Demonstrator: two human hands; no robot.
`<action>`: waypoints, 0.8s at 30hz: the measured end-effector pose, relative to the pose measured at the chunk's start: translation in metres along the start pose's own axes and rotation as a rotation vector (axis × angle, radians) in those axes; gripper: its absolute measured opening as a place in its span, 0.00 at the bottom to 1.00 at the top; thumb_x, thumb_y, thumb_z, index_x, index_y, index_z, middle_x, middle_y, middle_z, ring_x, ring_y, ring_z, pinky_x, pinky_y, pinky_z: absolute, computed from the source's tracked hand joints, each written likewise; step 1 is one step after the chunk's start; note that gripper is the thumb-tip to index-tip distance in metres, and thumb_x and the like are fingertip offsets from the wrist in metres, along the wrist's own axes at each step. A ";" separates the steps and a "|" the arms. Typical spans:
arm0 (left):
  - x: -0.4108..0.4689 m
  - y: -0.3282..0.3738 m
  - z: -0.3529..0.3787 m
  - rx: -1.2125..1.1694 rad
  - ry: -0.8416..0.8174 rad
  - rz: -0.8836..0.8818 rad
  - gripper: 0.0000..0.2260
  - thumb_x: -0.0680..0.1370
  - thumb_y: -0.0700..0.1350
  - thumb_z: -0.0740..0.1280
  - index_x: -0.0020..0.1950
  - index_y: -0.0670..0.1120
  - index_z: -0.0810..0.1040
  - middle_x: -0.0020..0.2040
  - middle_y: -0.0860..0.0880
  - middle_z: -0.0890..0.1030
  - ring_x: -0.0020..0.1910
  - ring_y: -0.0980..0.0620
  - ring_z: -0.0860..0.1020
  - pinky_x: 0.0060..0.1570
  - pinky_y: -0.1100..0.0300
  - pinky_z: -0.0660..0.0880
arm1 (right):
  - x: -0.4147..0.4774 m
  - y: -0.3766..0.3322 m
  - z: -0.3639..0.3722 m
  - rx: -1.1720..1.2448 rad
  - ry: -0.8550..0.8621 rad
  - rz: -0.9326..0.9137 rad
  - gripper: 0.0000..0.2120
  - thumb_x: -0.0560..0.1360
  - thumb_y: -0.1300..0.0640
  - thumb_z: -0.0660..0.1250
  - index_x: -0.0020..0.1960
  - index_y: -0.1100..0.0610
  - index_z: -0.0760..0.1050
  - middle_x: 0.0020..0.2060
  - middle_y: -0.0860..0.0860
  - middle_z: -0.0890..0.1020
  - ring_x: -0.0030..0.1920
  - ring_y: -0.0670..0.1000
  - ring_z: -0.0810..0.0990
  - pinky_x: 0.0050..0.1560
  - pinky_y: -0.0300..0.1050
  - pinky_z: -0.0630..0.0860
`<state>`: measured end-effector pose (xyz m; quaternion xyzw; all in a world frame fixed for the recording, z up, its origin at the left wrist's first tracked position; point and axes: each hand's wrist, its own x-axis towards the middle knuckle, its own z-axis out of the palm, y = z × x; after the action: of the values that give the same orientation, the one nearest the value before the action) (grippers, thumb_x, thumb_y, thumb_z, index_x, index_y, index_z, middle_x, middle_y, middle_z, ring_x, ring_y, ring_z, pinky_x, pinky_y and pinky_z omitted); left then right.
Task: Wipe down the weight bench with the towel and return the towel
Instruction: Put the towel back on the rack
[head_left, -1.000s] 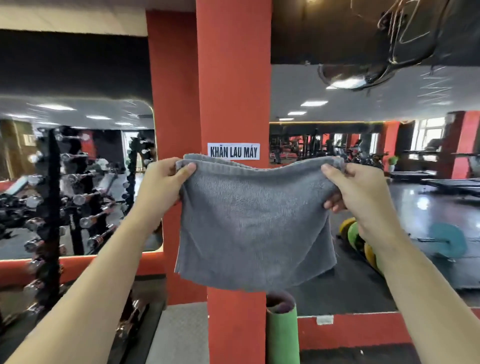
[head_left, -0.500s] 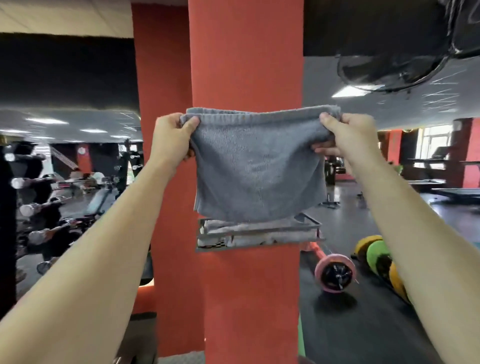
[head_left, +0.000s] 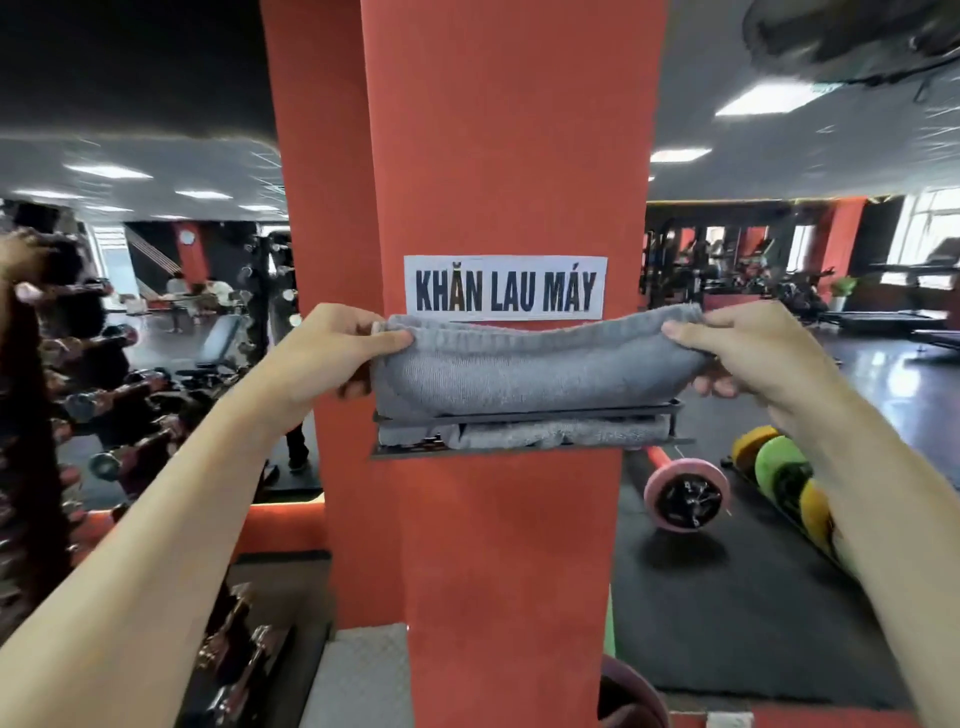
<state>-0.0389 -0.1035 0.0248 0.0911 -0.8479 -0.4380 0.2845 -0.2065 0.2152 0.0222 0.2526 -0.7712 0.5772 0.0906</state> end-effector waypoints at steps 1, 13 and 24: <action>-0.001 -0.002 0.001 -0.002 0.000 -0.029 0.14 0.80 0.46 0.70 0.54 0.33 0.82 0.27 0.49 0.70 0.20 0.57 0.65 0.19 0.68 0.61 | 0.001 0.000 0.000 -0.035 -0.031 0.030 0.10 0.76 0.58 0.72 0.40 0.63 0.81 0.23 0.53 0.76 0.19 0.46 0.72 0.19 0.35 0.64; 0.043 -0.021 0.024 0.492 0.136 -0.045 0.18 0.78 0.47 0.72 0.37 0.33 0.81 0.30 0.37 0.77 0.28 0.47 0.69 0.31 0.58 0.70 | 0.039 0.004 0.053 -0.575 0.111 -0.035 0.05 0.72 0.56 0.75 0.44 0.57 0.82 0.45 0.54 0.86 0.45 0.56 0.84 0.47 0.52 0.81; -0.010 0.002 0.053 0.582 0.051 0.343 0.13 0.84 0.51 0.61 0.53 0.48 0.83 0.52 0.50 0.85 0.52 0.46 0.81 0.56 0.50 0.78 | 0.005 0.006 0.059 -0.681 -0.164 -0.470 0.15 0.83 0.51 0.60 0.52 0.56 0.83 0.44 0.50 0.85 0.39 0.46 0.79 0.50 0.52 0.78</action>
<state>-0.0605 -0.0621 -0.0019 0.0353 -0.9329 -0.1209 0.3375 -0.2047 0.1595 0.0000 0.4226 -0.8439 0.2309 0.2364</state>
